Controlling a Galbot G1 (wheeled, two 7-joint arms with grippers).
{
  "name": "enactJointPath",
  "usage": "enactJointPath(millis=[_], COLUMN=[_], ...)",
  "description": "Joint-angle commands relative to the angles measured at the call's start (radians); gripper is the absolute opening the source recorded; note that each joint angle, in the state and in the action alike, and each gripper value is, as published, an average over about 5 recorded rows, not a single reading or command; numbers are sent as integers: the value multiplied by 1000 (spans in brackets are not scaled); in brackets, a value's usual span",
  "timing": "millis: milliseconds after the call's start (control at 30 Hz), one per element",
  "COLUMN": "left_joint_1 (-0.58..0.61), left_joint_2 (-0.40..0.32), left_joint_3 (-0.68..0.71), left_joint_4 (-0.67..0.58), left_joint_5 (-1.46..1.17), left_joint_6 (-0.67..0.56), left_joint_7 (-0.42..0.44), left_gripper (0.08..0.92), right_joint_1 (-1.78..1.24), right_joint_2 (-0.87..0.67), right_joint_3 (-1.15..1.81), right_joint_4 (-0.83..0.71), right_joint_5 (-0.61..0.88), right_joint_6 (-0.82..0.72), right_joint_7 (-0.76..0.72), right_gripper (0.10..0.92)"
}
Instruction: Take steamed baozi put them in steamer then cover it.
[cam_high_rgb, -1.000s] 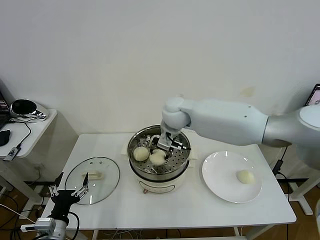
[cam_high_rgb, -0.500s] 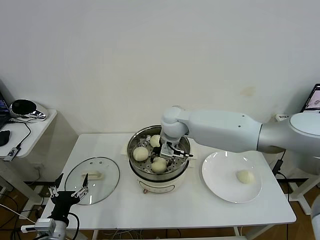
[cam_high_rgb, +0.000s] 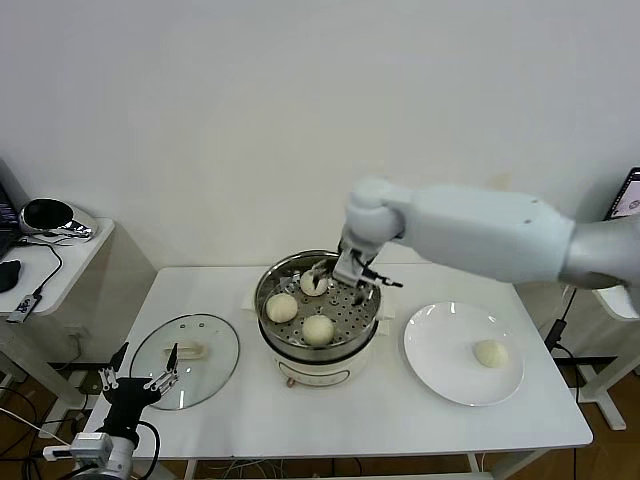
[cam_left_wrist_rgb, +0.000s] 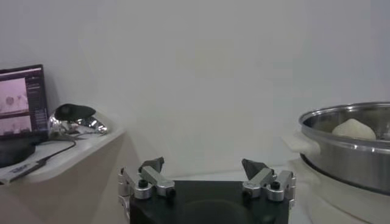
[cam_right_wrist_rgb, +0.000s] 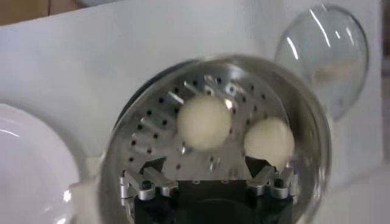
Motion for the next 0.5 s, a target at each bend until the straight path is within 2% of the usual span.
enactJointPath(millis=[33, 233, 500], left_joint_1=[3, 2, 6], left_joint_2=[10, 15, 11], left_joint_3=[0, 11, 20], left_joint_4=[3, 4, 3], left_joint_5=[-2, 1, 7], left_joint_6=[-1, -1, 0], left_joint_7=[2, 3, 4], left_gripper=[823, 823, 823], right_joint_1=[50, -109, -422], right_joint_2=[-329, -525, -592], right_joint_3=[29, 129, 384], right_joint_4=[116, 106, 35], right_joint_5=[107, 13, -136], right_joint_6=[-359, -351, -316], right_joint_7=[-51, -56, -72], right_gripper=[823, 823, 823])
